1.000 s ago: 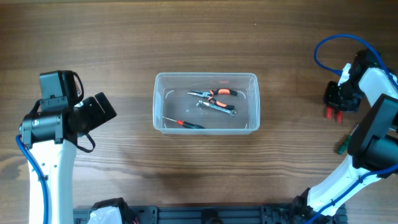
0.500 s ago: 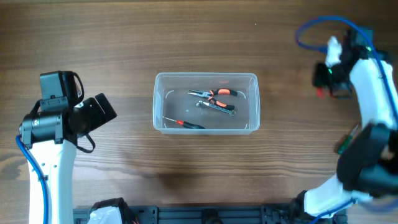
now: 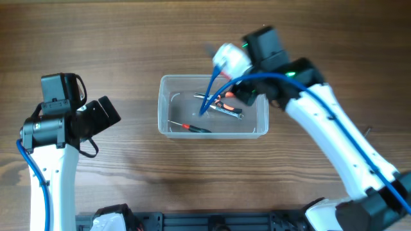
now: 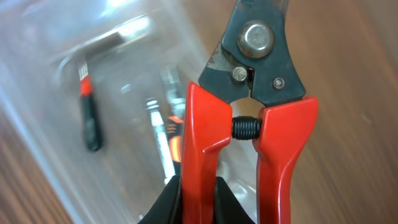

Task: Pack container
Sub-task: 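Carry the red shears with the right gripper into the container and release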

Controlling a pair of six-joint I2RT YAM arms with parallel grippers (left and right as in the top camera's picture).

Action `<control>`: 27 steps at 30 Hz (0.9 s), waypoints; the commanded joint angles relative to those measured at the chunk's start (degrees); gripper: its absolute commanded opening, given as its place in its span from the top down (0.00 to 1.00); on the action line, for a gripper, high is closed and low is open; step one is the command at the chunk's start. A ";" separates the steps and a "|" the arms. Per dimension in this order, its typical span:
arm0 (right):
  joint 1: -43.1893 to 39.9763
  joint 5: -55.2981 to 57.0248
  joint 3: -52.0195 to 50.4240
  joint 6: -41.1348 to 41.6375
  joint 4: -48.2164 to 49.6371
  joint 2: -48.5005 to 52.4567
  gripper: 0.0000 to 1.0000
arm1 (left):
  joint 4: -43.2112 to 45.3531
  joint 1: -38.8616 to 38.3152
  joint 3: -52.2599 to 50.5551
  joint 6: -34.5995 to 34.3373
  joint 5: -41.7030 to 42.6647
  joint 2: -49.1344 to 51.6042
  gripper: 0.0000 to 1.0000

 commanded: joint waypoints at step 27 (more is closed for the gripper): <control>2.16 -2.10 2.71 2.86 0.24 19.80 0.57 | 0.00 0.42 0.48 0.52 0.87 0.15 0.00</control>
